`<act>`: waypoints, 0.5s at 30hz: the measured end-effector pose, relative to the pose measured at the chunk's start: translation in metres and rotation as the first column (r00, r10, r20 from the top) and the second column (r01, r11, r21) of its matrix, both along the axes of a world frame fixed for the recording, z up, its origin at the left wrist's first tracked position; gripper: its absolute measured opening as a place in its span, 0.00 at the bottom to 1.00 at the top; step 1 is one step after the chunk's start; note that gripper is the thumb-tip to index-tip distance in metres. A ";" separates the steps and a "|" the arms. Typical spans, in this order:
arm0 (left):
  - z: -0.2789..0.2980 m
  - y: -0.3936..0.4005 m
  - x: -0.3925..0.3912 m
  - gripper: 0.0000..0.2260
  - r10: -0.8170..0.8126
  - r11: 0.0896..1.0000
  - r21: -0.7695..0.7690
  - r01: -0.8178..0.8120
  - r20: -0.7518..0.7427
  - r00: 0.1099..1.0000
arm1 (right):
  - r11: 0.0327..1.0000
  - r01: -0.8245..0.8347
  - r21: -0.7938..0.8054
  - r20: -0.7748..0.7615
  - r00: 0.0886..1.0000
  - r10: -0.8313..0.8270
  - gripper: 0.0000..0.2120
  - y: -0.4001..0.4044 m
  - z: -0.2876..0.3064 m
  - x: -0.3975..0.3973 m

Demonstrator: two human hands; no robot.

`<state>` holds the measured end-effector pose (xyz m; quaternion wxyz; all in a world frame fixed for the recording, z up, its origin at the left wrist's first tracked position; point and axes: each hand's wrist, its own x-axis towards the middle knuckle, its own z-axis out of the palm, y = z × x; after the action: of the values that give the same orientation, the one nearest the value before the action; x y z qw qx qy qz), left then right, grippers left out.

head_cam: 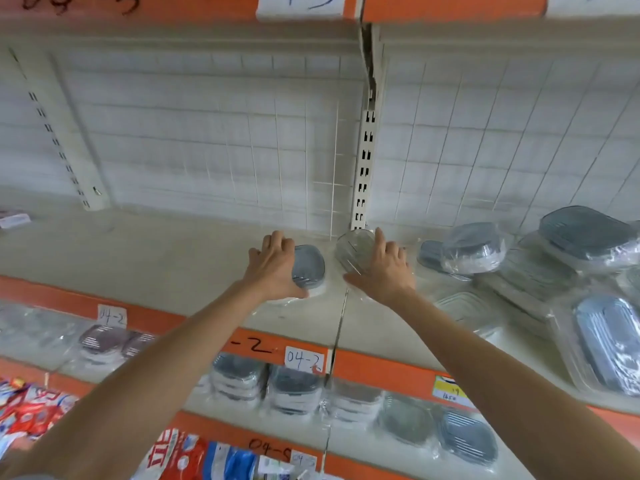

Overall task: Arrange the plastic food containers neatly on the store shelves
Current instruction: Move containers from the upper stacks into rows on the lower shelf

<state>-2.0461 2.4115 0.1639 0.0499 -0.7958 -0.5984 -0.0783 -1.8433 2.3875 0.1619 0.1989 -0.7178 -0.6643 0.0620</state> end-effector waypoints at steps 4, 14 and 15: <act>0.010 -0.028 0.022 0.38 0.057 0.987 0.149 -0.067 0.072 0.996 | 0.980 -0.069 0.187 0.001 0.998 0.070 0.49 -0.016 0.020 0.019; -0.014 -0.146 0.088 0.40 0.106 0.939 0.302 -0.162 0.193 0.975 | 0.921 -0.217 0.323 0.084 0.976 0.200 0.49 -0.100 0.001 0.099; -0.018 -0.158 0.095 0.41 0.114 0.941 0.293 -0.169 0.195 0.974 | 0.923 -0.230 0.308 0.087 0.973 0.214 0.49 -0.110 -0.001 0.104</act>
<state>-1.9514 2.2530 0.1464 0.1262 -0.7229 -0.6368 -0.2366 -1.7392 2.2775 0.1611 0.2858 -0.5981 -0.7475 -0.0419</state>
